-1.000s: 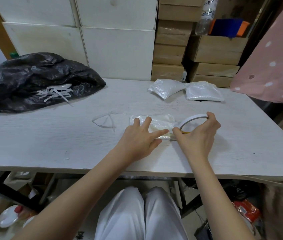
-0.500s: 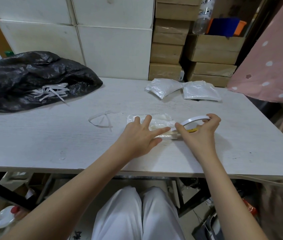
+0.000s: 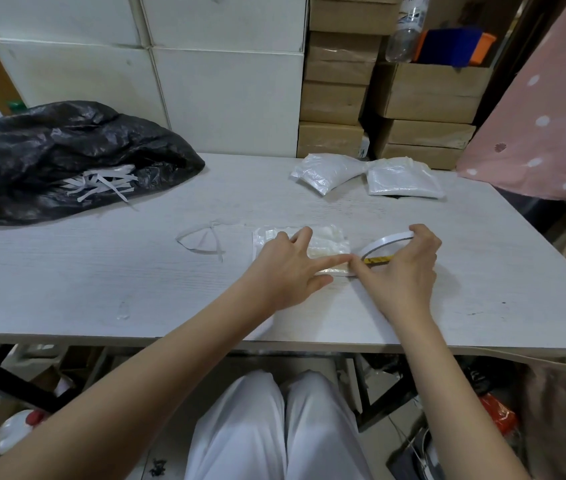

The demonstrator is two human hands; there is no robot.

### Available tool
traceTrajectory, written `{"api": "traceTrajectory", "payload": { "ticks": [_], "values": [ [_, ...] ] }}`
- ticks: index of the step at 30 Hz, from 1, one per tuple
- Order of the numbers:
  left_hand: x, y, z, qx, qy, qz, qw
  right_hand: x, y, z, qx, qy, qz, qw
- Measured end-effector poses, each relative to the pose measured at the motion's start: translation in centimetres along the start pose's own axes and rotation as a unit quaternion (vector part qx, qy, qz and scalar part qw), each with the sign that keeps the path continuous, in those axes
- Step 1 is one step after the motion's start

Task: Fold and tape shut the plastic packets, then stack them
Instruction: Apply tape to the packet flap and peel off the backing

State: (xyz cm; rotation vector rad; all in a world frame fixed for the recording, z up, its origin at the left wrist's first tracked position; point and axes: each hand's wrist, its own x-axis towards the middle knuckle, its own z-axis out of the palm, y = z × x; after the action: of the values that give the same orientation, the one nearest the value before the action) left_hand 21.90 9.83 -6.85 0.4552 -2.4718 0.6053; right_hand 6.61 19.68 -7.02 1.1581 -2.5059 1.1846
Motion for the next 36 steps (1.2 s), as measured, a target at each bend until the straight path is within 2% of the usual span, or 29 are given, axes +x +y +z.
{"api": "traceTrajectory", "payload": {
  "ticks": [4, 8, 12, 14, 17, 20, 24, 33, 36],
  "values": [
    [0.3, -0.3, 0.0, -0.013, 0.000, 0.011, 1.000, 0.5, 2.0, -1.6, 0.132, -0.100, 0.062, 0.984],
    [0.0, -0.4, -0.2, -0.017, -0.014, 0.021, 1.000, 0.0, 2.4, -2.8, 0.143, -0.108, 0.051, 0.982],
    [-0.4, -0.2, -0.5, 0.011, -0.003, 0.037, 0.999, 0.1, 1.8, -3.2, -0.033, -0.057, -0.040, 0.997],
    [-0.5, 0.0, -0.8, 0.031, -0.008, 0.042, 0.999, 0.2, 2.0, -3.4, -0.114, -0.044, -0.075, 0.990],
    [-0.5, 0.1, -1.0, 0.041, -0.018, 0.049, 0.998, 0.4, 2.4, -3.3, -0.172, -0.032, -0.125, 0.977],
    [-0.4, 0.1, -0.7, 0.037, -0.012, 0.055, 0.998, 0.2, 1.9, -3.1, -0.188, -0.090, -0.177, 0.962],
    [-0.2, 0.3, -1.1, 0.073, -0.001, 0.061, 0.995, 0.1, 0.8, -3.1, -0.079, -0.185, -0.184, 0.962],
    [-0.3, 0.6, 0.1, 0.075, -0.014, 0.050, 0.996, 0.6, 0.0, -1.6, 0.002, -0.224, -0.100, 0.970],
    [0.1, 0.5, -0.3, 0.085, 0.007, 0.052, 0.995, 0.7, 0.0, -1.2, -0.001, -0.230, -0.099, 0.968]
  ]
}}
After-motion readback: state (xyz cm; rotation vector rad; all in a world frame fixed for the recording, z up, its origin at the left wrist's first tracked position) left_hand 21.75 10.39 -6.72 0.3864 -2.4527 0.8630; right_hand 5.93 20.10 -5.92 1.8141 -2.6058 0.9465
